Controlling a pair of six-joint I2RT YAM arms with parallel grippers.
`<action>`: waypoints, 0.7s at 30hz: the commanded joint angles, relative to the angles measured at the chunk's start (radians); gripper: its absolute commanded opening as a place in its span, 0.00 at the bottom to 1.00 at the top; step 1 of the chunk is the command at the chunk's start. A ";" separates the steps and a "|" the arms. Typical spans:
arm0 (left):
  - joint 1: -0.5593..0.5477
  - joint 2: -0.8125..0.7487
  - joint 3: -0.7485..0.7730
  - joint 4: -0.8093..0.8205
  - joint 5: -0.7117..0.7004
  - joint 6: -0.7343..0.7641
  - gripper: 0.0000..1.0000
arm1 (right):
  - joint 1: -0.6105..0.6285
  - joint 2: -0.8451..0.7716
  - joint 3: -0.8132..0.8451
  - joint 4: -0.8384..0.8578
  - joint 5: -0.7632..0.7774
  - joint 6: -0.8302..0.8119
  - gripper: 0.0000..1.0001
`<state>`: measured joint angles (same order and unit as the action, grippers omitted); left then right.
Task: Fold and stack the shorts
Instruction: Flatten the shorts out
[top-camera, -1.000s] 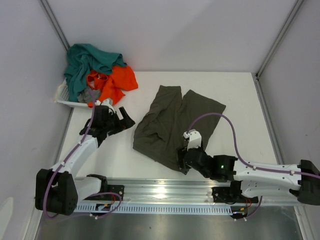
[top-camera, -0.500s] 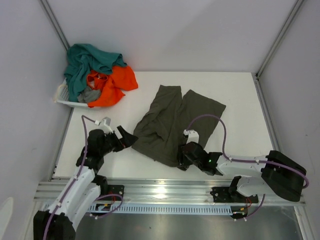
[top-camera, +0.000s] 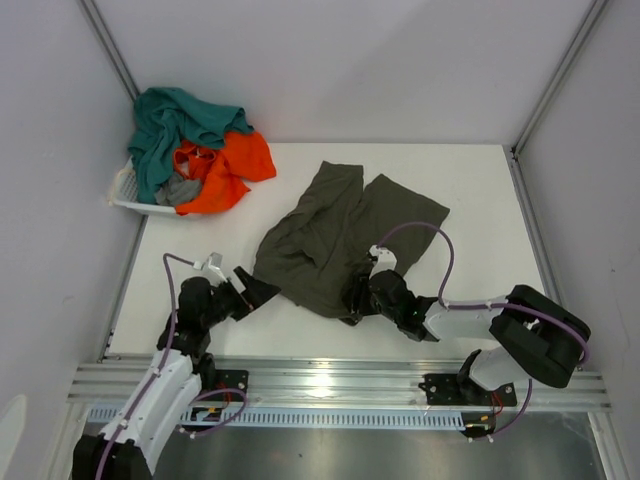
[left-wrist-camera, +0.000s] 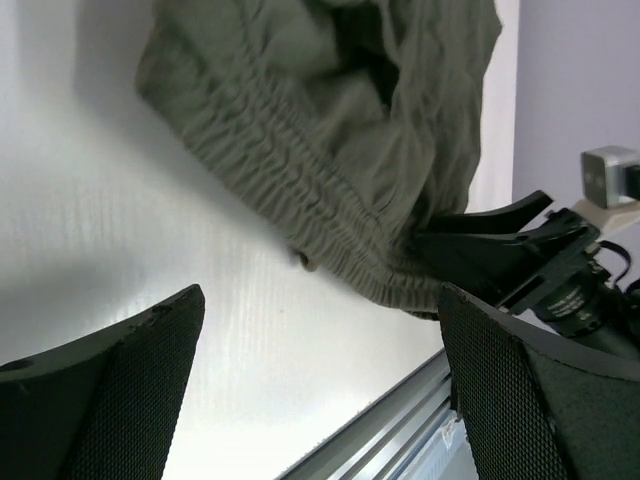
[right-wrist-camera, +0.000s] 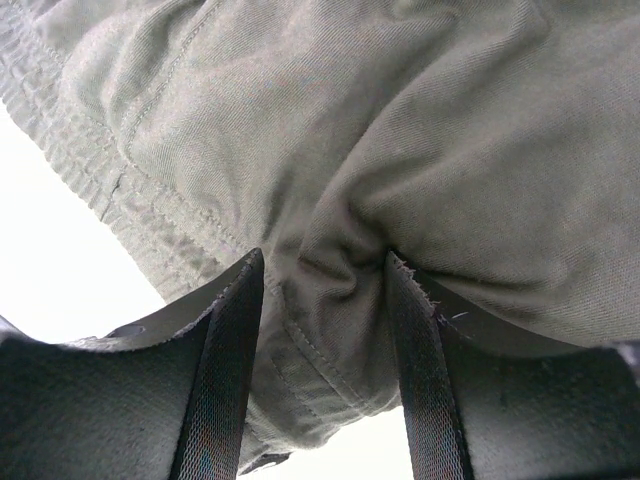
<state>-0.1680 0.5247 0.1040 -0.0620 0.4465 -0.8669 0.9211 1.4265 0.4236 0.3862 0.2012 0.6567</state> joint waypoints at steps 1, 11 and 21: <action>-0.011 0.093 -0.038 0.168 0.034 -0.044 0.99 | -0.011 0.049 0.003 -0.083 -0.032 0.009 0.54; -0.033 0.406 -0.073 0.652 0.017 -0.102 0.99 | -0.005 0.037 0.017 -0.090 -0.051 0.008 0.54; -0.082 0.784 -0.050 1.063 0.003 -0.172 0.99 | 0.105 -0.104 0.040 -0.254 0.108 -0.025 0.69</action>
<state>-0.2394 1.2507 0.0589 0.7650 0.4599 -1.0069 0.9775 1.3777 0.4450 0.2829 0.2199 0.6529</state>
